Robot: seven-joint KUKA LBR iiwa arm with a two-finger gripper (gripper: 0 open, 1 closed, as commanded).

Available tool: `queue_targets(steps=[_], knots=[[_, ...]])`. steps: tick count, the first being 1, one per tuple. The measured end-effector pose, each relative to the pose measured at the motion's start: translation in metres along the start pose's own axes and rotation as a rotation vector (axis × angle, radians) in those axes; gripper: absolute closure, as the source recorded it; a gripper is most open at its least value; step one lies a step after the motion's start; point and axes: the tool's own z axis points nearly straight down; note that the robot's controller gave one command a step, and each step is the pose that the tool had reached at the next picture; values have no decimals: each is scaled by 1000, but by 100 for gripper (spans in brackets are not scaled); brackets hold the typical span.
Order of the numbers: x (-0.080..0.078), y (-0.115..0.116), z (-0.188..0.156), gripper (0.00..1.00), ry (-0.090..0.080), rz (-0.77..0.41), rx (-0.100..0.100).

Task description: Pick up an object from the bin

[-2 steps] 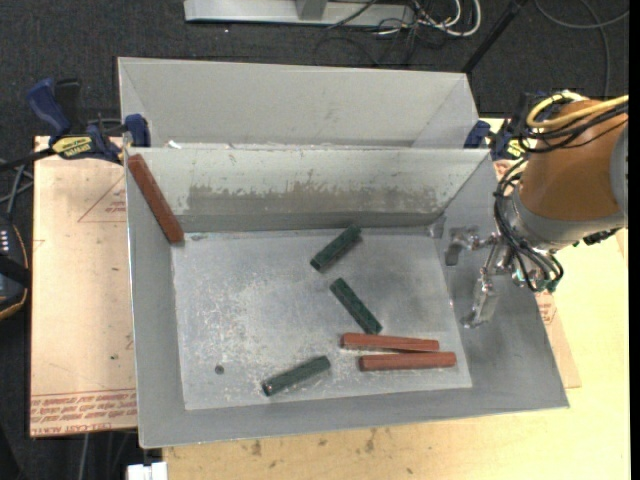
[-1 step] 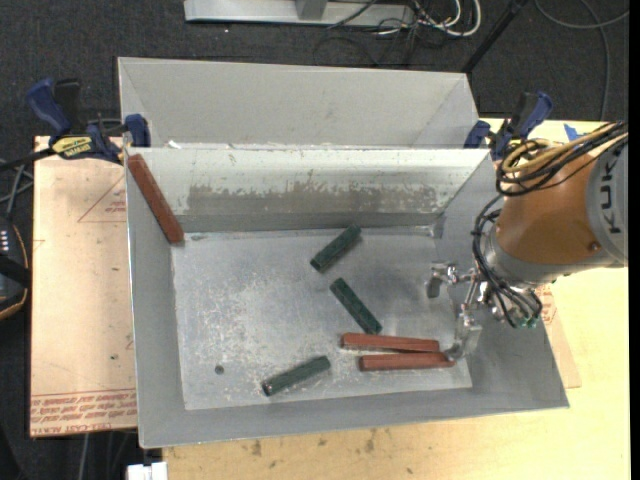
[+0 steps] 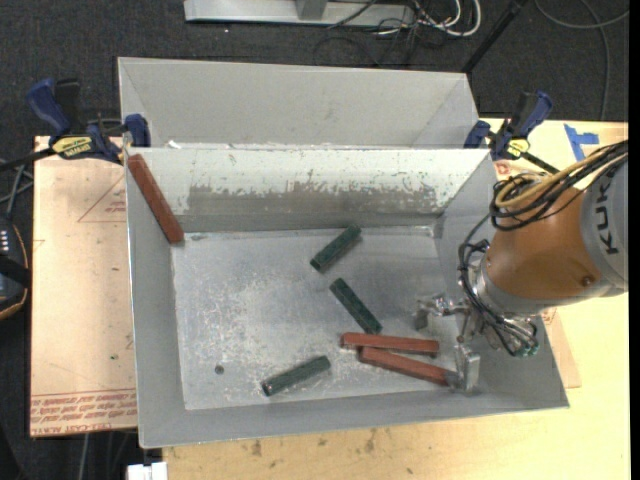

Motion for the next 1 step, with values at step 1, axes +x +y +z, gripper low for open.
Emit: queue_targets(steps=[1], knots=[[-8, 35, 2, 0, 1, 63, 1]])
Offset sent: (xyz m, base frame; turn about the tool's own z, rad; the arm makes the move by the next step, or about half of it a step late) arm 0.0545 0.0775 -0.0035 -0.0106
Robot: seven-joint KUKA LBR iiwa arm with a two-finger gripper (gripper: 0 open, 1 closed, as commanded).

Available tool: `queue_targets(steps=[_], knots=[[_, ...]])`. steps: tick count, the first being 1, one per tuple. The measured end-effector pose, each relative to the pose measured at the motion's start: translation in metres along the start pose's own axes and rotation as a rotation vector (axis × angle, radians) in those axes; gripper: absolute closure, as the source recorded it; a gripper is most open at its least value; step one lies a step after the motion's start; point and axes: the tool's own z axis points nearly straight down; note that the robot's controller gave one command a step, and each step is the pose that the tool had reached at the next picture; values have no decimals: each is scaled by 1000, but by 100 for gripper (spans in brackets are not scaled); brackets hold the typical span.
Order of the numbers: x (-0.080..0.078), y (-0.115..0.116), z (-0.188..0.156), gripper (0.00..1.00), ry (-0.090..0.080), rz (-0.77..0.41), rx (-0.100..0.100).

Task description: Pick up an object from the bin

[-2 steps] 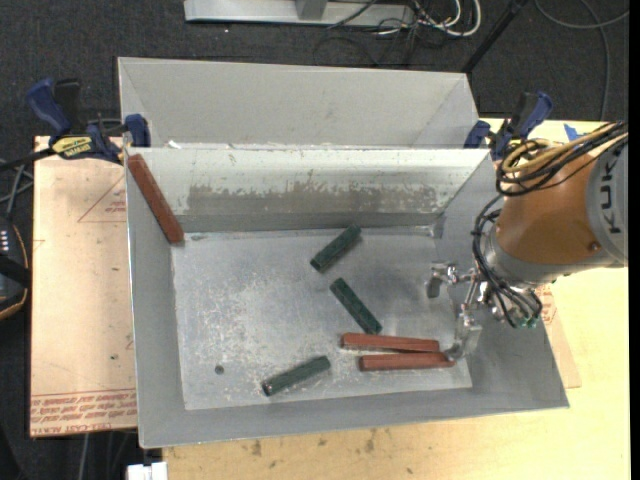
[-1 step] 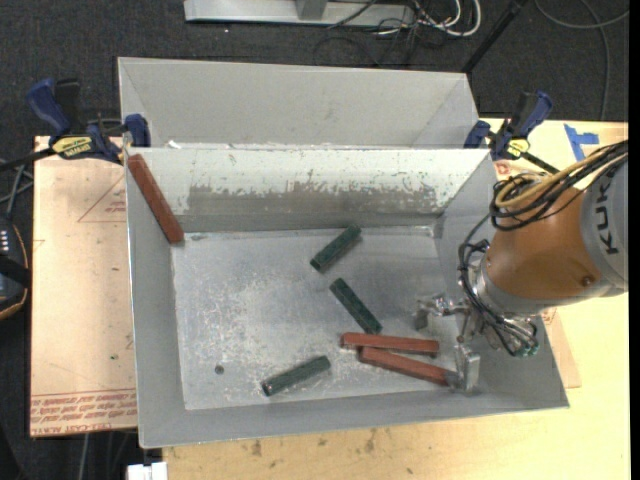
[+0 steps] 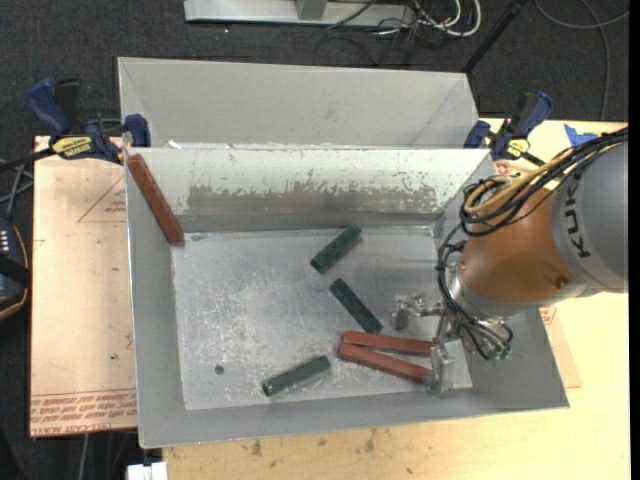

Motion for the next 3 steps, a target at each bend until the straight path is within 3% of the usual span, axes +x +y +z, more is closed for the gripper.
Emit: queue_targets(steps=[1, 2, 3], knots=[[-67, 32, -4, 100, -12, -75, 0], [-67, 32, -4, 100, -12, -75, 0], [-77, 69, -154, 100, -7, -144, 1]])
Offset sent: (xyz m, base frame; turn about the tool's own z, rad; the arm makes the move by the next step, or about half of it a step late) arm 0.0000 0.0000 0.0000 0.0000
